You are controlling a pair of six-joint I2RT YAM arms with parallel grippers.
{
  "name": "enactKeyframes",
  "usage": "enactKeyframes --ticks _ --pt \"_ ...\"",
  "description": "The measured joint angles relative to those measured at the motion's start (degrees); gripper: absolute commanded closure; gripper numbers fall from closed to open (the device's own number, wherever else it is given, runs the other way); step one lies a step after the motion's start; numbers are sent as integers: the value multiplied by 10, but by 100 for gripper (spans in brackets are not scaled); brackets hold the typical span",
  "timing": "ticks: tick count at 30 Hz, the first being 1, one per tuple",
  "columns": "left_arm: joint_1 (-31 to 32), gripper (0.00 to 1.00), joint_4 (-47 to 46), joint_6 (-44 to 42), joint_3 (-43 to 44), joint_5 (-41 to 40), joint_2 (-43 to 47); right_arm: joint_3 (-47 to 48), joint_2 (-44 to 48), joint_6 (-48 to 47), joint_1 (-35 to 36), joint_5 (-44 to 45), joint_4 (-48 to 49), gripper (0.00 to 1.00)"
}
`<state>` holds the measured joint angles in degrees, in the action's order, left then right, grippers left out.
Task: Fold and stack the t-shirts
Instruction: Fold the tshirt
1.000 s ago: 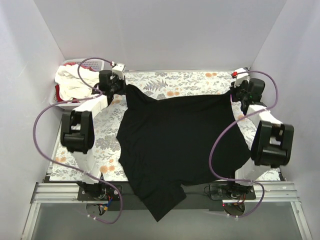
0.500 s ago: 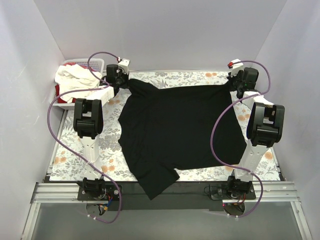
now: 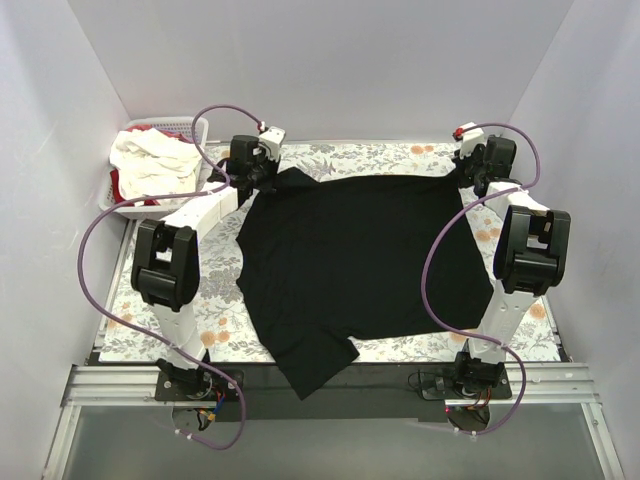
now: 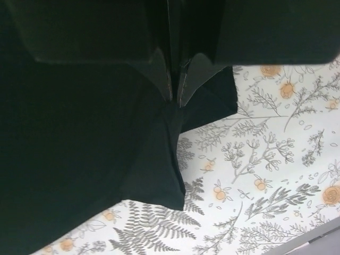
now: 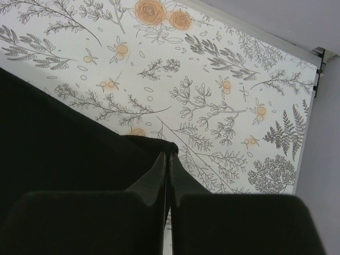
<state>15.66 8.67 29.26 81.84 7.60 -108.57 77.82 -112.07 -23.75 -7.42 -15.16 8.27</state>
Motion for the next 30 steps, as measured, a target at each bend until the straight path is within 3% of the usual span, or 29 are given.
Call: enactKeyframes --ticks 18,30 --pt "60 100 174 72 -120 -13 223 1 68 -43 -27 -26 -79 99" --pt "65 100 254 83 -184 10 242 -49 81 -97 -38 -43 -132 99"
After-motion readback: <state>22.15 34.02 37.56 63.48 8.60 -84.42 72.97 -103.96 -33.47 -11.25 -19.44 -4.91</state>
